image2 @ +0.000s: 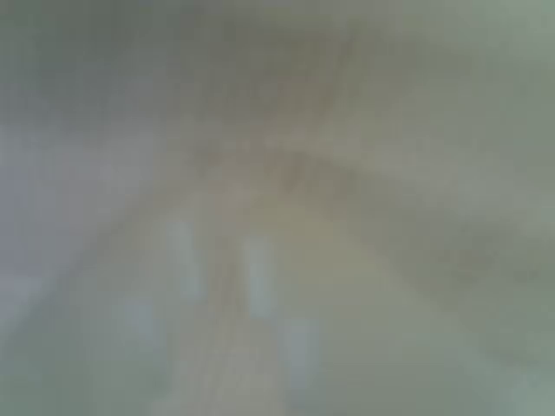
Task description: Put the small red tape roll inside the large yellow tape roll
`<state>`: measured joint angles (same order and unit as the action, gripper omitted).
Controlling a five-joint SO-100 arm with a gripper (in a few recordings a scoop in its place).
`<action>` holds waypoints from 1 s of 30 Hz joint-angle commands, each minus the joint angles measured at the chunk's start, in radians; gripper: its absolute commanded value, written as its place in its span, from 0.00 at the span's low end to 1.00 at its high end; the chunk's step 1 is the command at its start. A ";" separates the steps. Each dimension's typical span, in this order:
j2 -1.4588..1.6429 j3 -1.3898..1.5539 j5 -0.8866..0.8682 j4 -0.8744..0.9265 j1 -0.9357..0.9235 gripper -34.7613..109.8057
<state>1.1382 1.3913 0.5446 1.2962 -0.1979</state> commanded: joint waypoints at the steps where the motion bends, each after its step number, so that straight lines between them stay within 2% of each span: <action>1: 2.195 1.310 -0.407 0.046 0.086 0.24; 14: 2.195 1.264 -0.402 0.032 0.078 0.24; 19: 2.155 1.243 -0.400 -0.147 0.075 0.24; 30: 1.816 1.218 -0.400 -0.584 0.104 0.24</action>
<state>3.0296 2.6538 0.1473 0.8606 -0.0890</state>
